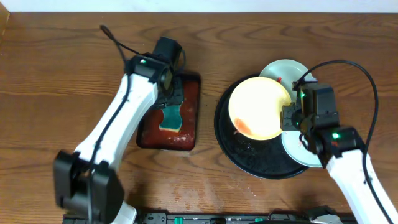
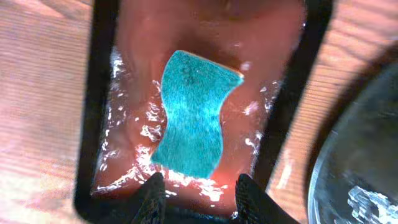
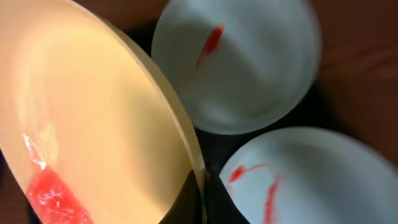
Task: Clean dirty plates on tray and stack at the side
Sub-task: 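Lift the yellow plate with right gripper and set it at the right side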
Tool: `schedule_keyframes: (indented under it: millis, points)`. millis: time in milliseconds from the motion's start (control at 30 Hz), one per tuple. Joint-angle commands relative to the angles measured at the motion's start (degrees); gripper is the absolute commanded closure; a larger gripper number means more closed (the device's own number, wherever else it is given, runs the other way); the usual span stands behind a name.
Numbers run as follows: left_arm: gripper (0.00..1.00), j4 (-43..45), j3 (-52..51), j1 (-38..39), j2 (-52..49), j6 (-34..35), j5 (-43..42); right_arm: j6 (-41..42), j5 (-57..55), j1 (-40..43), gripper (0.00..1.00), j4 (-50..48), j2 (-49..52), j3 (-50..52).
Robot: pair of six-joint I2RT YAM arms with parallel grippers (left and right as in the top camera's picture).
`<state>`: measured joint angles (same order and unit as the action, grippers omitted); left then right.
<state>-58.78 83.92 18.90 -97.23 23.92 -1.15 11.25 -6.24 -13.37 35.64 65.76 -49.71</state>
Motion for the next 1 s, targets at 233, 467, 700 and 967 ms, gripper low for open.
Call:
schedule_keyframes:
  millis: [233, 467, 700, 967]
  points:
    - [0.49, -2.5, 0.6, -0.2, 16.4, -0.3, 0.3, -1.7, -32.4, -15.9, 0.99, -2.0, -2.7, -0.2]
    - [0.21, -2.7, 0.6, -0.2, 23.0, -0.3, 0.3, -6.3, -39.6, -24.5, 0.99, -4.0, -2.8, -0.2]
    - [0.16, -2.7, 0.6, -0.2, 23.5, -0.3, 0.3, -12.8, -45.1, -30.9, 0.99, -5.6, -2.7, -0.2]
    - [0.16, -2.7, 0.6, -0.2, 23.5, -0.3, 0.3, -20.8, -52.7, -36.8, 0.99, -8.1, -2.7, -0.2]
